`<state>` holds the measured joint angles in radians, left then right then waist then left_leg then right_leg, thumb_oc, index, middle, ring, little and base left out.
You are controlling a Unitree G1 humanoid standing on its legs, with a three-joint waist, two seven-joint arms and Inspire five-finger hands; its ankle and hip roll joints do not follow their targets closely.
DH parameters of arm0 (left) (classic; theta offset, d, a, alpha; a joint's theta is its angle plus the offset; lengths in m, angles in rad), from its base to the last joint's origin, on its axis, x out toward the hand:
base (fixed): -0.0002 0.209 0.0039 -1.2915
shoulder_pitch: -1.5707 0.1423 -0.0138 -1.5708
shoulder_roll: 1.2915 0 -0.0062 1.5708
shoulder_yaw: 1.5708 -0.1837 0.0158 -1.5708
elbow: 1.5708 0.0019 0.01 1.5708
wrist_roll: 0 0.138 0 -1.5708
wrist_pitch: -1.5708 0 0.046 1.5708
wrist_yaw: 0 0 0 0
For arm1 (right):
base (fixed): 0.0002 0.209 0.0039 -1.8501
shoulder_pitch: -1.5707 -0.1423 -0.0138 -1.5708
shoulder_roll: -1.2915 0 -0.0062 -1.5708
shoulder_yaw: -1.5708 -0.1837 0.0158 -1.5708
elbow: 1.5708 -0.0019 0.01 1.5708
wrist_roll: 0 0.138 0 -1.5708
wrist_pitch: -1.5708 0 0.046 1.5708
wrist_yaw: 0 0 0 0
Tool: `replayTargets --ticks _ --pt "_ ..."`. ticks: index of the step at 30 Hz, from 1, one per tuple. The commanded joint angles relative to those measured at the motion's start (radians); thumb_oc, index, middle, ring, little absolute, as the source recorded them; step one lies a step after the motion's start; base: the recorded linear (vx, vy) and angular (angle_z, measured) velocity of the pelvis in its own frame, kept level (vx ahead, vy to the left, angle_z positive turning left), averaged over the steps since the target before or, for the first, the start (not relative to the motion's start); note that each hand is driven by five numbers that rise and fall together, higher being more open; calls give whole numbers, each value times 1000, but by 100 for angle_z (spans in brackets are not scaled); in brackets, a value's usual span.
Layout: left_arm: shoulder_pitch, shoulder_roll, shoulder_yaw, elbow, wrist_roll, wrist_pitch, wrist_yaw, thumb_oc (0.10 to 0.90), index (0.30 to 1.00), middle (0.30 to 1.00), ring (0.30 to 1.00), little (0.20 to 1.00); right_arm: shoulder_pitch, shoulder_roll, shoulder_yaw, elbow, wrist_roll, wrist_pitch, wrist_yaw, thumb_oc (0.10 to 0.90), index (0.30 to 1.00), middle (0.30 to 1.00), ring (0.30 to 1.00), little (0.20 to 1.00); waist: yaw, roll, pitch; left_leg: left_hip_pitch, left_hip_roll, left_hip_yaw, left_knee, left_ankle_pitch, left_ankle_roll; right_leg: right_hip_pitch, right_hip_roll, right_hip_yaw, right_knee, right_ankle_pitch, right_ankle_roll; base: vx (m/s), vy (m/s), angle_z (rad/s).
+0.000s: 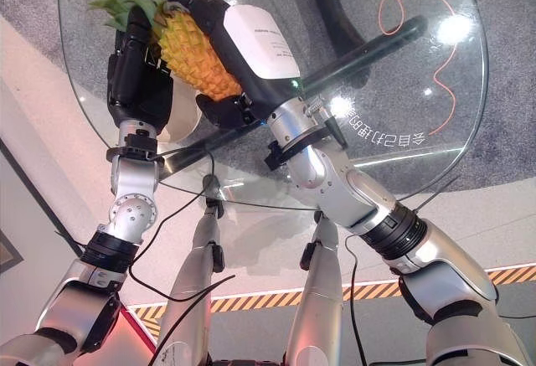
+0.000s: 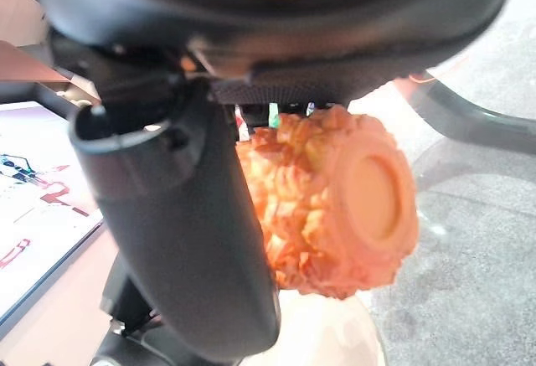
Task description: Pick up the fruit to the plate
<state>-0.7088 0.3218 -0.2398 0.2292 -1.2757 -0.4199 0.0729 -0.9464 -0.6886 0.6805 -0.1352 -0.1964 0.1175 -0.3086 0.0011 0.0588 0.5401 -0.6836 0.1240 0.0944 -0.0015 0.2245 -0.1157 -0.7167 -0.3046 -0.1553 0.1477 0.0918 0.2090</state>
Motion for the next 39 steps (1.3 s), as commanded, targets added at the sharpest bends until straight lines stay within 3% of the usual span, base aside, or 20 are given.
replayTargets --ticks 1,12,39 --pt "-160 -17 -34 -155 134 -85 -49 100 300 300 300 200 -134 55 -46 -114 -39 -95 -41 800 900 900 900 900 29 -33 -20 19 -7 -22 45 -60 -15 28 -7 -77 -28 86 19 0 0 0" --pt "-159 5 -8 -138 288 -135 64 100 300 300 300 200 -118 49 -77 -117 -30 -95 -57 800 900 900 900 900 31 -34 -20 22 -3 -21 43 -60 -18 32 -8 -79 -25 80 18 0 0 0" --pt "-157 -2 73 -93 426 -194 270 100 300 300 300 200 -83 68 -167 -146 -32 -138 -79 800 900 900 900 900 27 -45 -20 23 4 -20 37 -59 -22 30 -3 -81 -19 72 18 0 0 0"
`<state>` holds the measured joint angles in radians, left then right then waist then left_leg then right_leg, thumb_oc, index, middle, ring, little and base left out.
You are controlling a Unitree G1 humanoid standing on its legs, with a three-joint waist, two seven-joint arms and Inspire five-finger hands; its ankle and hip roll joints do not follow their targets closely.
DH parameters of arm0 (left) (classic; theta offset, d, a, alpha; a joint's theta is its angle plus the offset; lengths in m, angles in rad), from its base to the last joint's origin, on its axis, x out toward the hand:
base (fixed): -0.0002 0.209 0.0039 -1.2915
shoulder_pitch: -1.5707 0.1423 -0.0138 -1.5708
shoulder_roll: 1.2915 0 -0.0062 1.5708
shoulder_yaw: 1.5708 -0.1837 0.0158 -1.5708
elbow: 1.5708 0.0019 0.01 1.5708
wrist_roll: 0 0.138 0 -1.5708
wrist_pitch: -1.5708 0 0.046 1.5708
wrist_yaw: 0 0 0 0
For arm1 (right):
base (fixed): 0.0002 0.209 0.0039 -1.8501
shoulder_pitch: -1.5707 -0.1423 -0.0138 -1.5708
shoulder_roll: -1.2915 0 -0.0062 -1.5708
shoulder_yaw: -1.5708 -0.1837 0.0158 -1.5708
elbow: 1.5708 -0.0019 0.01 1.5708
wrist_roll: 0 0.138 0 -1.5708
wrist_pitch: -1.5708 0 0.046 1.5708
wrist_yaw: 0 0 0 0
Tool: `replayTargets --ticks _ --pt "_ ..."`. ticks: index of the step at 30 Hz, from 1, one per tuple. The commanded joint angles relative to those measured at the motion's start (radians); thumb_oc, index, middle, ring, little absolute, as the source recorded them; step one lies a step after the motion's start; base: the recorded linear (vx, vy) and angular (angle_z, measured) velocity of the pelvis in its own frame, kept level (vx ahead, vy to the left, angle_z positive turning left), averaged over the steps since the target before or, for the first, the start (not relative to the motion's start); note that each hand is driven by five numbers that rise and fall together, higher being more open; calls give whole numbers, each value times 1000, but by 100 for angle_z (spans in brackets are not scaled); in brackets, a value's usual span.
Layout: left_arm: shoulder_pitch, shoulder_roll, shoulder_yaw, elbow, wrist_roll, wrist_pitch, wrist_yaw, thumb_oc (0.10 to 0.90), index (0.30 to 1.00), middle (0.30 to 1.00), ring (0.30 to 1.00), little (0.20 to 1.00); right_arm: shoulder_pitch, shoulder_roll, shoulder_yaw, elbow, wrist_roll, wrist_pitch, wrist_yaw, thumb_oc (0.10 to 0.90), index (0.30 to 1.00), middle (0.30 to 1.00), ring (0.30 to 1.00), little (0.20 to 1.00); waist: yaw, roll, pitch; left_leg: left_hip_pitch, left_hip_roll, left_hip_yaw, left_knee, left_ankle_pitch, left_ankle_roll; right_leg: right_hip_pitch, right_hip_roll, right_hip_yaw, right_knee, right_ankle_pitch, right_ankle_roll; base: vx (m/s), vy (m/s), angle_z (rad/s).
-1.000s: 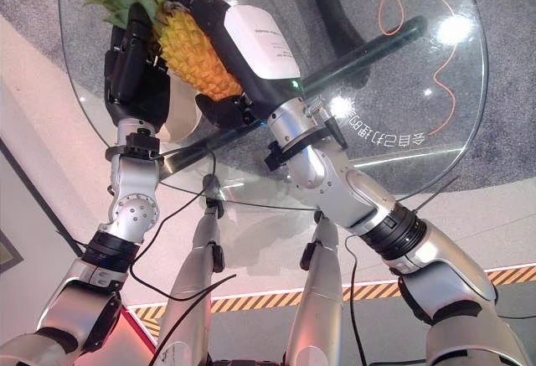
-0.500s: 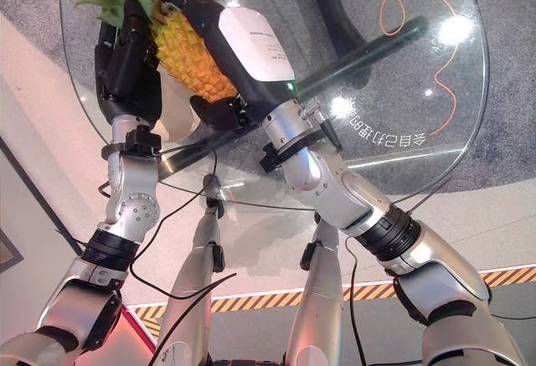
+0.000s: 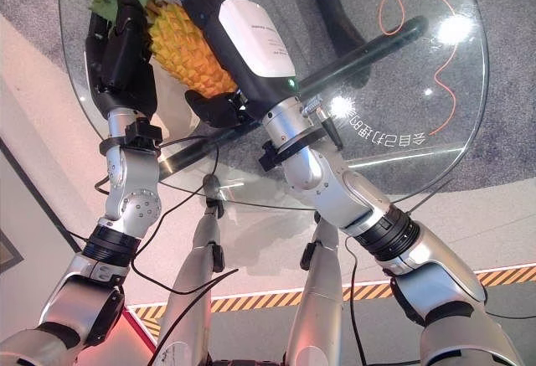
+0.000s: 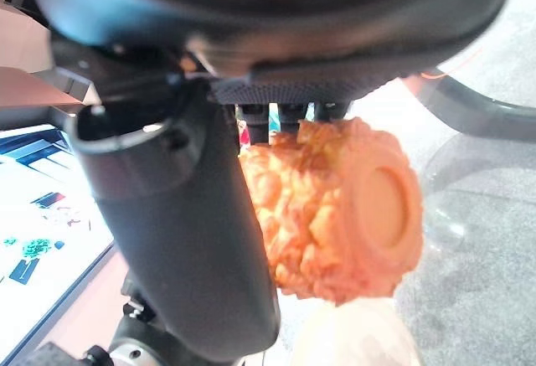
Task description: Pick up the fruit to the plate
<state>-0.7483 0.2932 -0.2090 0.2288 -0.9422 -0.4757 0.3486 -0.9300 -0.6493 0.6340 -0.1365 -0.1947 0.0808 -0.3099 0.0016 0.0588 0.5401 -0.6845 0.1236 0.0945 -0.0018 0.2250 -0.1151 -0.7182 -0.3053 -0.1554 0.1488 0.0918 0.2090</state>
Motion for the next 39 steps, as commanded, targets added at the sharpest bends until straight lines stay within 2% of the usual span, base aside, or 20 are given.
replayTargets --ticks 1,19,27,39 --pt "-117 23 46 -89 100 -139 5 100 300 300 300 200 -102 33 -123 -146 -34 -97 -75 800 900 900 900 900 27 -45 -20 24 6 -20 38 -58 -24 31 -2 -81 -19 72 18 0 0 0" --pt "-112 13 69 -68 157 -160 109 100 300 300 300 200 -88 43 -153 -156 -34 -125 -113 800 900 900 900 900 25 -44 -20 26 6 -19 35 -57 -25 34 -2 -80 -21 71 17 0 0 0" --pt "-110 -3 89 -70 150 -204 167 100 300 300 300 200 -83 56 -157 -160 -42 -121 -105 800 900 900 900 900 26 -46 -20 28 7 -20 32 -55 -25 36 -1 -80 -21 70 17 0 0 0" --pt "-118 -2 116 -78 248 -256 263 100 300 300 300 200 -78 60 -165 -158 -43 -120 -124 800 900 900 900 900 28 -46 -20 29 5 -21 30 -54 -26 37 -3 -81 -23 69 15 0 0 0"
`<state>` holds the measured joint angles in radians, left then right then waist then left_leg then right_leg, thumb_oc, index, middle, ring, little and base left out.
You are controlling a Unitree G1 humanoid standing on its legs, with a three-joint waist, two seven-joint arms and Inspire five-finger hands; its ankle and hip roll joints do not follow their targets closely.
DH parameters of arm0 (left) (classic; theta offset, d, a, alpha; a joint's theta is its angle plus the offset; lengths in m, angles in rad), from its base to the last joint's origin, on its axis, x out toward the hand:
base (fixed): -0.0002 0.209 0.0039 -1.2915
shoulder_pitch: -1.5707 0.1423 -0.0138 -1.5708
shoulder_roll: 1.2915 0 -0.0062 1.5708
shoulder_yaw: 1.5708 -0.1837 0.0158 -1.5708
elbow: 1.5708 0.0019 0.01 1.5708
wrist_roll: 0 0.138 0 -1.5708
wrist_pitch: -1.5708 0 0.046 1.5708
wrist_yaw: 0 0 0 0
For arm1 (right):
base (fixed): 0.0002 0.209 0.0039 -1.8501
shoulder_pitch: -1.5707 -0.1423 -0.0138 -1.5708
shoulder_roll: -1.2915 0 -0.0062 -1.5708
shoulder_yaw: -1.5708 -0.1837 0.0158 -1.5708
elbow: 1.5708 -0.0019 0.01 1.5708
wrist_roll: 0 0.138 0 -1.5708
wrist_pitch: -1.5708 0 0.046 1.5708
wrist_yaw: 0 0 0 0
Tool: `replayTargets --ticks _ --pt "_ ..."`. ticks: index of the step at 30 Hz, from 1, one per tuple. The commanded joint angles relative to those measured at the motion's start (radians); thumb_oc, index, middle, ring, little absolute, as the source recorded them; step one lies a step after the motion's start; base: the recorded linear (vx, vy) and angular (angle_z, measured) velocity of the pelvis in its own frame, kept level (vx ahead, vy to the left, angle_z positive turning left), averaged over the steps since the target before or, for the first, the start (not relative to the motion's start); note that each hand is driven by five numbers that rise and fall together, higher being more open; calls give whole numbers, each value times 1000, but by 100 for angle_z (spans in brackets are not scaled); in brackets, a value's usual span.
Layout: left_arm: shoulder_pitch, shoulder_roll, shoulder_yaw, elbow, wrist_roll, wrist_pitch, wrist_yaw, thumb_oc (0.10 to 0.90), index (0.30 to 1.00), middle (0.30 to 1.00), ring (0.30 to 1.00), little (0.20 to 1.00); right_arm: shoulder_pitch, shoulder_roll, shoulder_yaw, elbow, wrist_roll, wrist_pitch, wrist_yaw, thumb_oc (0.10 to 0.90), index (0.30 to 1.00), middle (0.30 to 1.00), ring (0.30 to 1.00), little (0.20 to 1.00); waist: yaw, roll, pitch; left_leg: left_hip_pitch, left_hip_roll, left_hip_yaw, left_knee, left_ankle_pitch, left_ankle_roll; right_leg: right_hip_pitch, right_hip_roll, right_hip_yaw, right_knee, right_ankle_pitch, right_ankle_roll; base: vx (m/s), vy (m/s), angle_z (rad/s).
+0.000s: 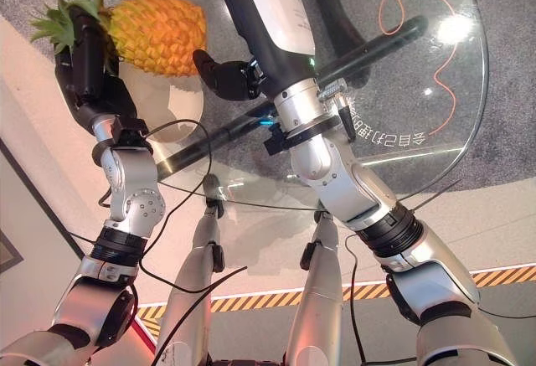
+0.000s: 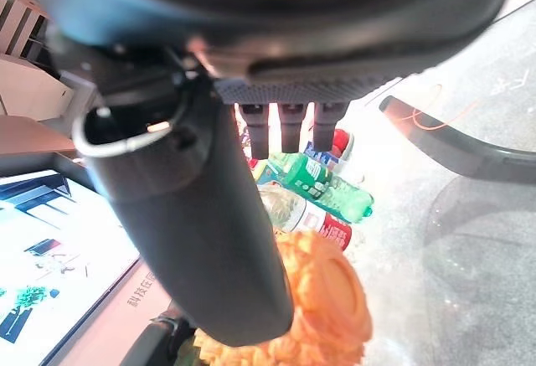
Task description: Pick up the fruit to the plate
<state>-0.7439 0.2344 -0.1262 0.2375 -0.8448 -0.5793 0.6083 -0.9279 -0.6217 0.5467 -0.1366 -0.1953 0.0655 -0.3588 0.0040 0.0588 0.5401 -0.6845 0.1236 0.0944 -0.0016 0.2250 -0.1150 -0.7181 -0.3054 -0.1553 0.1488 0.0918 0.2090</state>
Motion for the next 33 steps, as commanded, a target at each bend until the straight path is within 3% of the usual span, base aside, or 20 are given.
replayTargets --ticks 1,21,27,33 --pt "-123 57 36 -88 163 -153 14 100 300 300 300 200 -77 31 -81 -156 -38 -102 -86 800 900 900 900 900 25 -46 -20 29 5 -21 29 -54 -26 38 -3 -80 -24 69 15 0 0 0" --pt "-92 77 91 -69 275 -222 105 100 300 300 300 200 89 37 -231 -81 23 -141 -323 800 900 900 900 900 -1 -55 -20 40 12 -11 24 -60 -24 36 2 -67 -25 69 15 0 0 0" --pt "-74 91 109 -55 335 -232 152 100 300 300 300 200 172 48 -296 -2 124 -159 -448 800 900 900 900 900 -11 -57 -20 45 16 -7 24 -62 -24 36 5 -61 -20 66 12 0 0 0" --pt "-52 118 131 -25 422 -244 225 100 300 300 300 200 279 84 -372 82 298 -251 -524 800 900 900 900 900 -24 -62 -20 46 19 -4 31 -68 -24 31 11 -52 -14 61 9 0 0 0"
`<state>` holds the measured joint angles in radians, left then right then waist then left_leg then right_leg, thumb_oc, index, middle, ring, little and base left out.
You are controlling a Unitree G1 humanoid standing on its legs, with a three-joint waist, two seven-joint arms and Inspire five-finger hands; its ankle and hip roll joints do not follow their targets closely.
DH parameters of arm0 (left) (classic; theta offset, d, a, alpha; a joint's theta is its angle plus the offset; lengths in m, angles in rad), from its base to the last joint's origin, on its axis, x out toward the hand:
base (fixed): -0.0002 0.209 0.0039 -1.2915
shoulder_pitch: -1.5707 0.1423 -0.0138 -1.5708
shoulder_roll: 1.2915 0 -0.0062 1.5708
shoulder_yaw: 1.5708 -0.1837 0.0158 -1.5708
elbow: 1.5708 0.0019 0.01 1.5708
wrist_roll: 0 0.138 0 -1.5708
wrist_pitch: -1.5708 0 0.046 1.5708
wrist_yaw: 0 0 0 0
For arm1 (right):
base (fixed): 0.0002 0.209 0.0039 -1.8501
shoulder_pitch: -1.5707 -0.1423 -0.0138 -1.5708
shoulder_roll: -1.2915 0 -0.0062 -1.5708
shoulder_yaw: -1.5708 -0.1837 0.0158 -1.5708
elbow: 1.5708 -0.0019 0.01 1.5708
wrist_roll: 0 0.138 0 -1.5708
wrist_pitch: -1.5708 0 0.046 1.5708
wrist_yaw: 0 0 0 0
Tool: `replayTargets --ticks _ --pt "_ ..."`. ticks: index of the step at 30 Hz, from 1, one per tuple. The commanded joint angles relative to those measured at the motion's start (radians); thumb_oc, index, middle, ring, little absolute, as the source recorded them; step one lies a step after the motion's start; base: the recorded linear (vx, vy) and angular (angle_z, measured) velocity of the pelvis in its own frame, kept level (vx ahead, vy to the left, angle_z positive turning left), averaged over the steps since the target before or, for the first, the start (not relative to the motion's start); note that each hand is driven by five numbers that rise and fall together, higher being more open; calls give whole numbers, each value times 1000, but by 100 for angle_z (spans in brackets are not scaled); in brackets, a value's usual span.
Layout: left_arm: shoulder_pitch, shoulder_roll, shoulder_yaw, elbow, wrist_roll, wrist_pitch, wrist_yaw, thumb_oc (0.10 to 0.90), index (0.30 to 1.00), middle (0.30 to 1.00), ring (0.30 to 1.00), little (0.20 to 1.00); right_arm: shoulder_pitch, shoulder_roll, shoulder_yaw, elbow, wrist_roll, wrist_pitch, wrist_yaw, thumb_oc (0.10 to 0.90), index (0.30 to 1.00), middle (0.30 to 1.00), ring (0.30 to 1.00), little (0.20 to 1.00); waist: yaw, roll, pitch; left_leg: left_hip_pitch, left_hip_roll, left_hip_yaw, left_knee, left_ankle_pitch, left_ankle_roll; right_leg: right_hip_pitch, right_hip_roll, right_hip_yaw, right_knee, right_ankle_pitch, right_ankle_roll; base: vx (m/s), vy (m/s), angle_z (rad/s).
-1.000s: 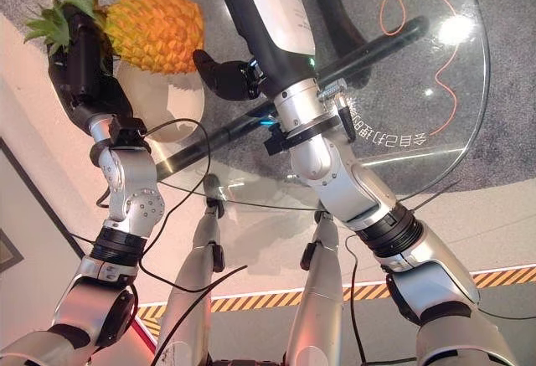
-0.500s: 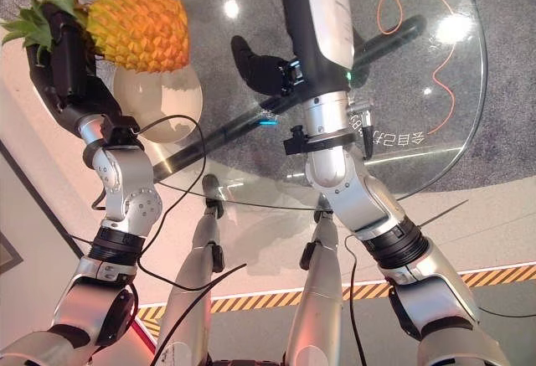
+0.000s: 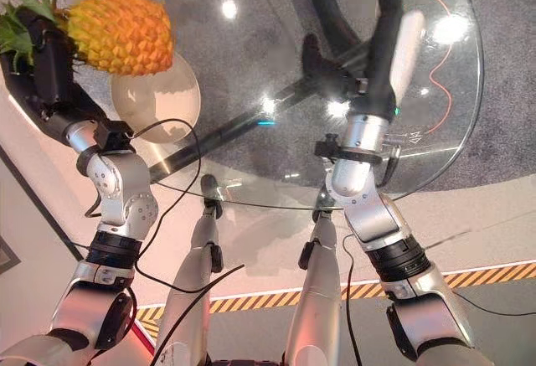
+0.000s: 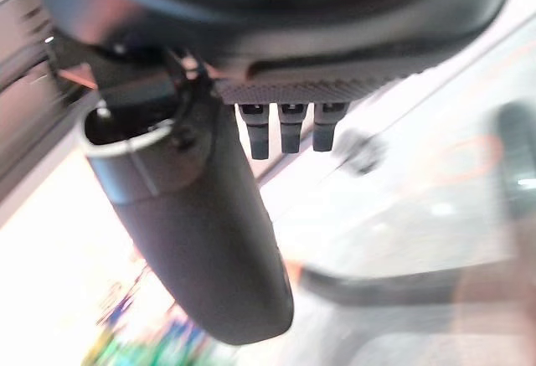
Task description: Pick up the fruit to the plate
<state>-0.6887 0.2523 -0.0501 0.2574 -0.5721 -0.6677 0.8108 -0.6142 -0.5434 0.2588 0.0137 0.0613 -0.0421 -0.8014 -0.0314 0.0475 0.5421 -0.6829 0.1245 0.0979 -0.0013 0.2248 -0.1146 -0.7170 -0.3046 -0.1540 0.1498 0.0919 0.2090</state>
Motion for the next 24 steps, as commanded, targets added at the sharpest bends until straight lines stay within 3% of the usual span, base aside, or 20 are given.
replayTargets --ticks 1,15,24 --pt "-106 110 59 -22 182 -155 48 100 300 300 300 200 -11 20 -100 -35 90 -166 -101 800 900 900 900 900 8 -52 -22 56 21 -5 29 -75 -26 38 13 -51 -12 52 9 0 0 0" --pt "-155 207 56 177 307 -171 169 100 300 300 300 200 19 34 -194 334 584 -322 -143 800 900 900 900 900 12 -52 -22 64 30 -4 19 -65 -33 43 22 -48 -14 58 -1 0 0 0" --pt "-209 260 17 274 367 -147 222 100 300 300 300 200 -33 13 -204 584 741 -358 -143 800 900 900 900 900 16 -52 -22 48 33 -6 35 -63 -41 36 29 -44 -8 58 -6 0 0 0"
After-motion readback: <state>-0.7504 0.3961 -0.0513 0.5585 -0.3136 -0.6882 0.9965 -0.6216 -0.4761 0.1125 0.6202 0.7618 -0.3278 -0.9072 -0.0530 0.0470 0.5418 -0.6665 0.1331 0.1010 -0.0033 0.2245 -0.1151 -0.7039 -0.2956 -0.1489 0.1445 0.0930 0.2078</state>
